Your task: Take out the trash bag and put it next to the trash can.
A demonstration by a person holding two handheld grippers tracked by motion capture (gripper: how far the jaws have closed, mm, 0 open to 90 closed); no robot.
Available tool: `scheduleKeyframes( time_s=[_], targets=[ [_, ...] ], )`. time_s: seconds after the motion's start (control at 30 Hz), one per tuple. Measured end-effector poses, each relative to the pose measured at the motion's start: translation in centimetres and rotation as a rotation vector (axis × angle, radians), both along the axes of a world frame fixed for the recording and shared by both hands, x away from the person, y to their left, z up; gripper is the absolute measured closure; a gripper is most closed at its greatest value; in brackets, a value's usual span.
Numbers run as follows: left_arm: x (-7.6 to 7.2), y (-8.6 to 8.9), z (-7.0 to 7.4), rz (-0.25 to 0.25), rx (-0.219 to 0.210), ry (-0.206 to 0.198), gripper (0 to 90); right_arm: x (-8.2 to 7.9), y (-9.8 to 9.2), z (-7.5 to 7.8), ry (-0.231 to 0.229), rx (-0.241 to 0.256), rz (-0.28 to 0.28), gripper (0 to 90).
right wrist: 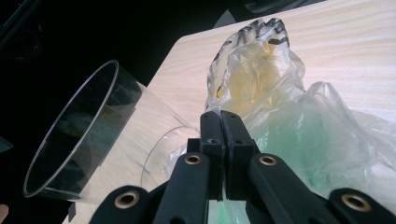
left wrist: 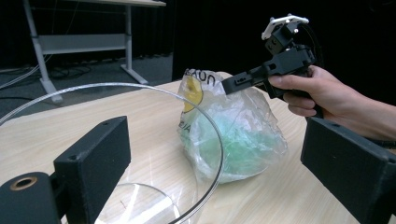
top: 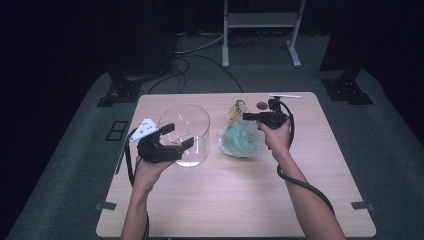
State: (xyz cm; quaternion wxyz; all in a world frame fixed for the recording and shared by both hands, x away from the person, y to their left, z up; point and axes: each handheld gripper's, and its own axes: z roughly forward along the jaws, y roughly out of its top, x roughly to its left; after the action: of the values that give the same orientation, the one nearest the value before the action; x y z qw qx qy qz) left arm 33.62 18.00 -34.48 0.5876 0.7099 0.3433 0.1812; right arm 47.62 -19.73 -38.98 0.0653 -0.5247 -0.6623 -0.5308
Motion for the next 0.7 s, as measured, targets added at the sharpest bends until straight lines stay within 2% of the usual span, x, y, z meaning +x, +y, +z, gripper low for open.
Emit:
scheduleKeyframes(
  time_s=[0.13, 0.3, 0.53, 0.7],
  targets=[
    [0.0, 0.0, 0.0, 0.0, 0.0, 0.001, 7.2, 0.0, -0.1, -0.1, -0.001, -0.001, 0.004, 87.4],
    [0.0, -0.1, -0.1, -0.002, 0.003, 0.003, 7.2, -0.1, -0.2, -0.1, -0.002, -0.006, 0.013, 81.8],
    [0.0, -0.3, -0.1, -0.007, 0.003, 0.005, 7.2, -0.3, -0.9, 0.3, -0.015, 0.0, 0.029, 60.6],
    [0.0, -0.5, -0.1, -0.012, 0.005, 0.004, 7.2, -0.5, -1.7, 0.7, -0.032, 0.006, 0.029, 49.5]
  ],
)
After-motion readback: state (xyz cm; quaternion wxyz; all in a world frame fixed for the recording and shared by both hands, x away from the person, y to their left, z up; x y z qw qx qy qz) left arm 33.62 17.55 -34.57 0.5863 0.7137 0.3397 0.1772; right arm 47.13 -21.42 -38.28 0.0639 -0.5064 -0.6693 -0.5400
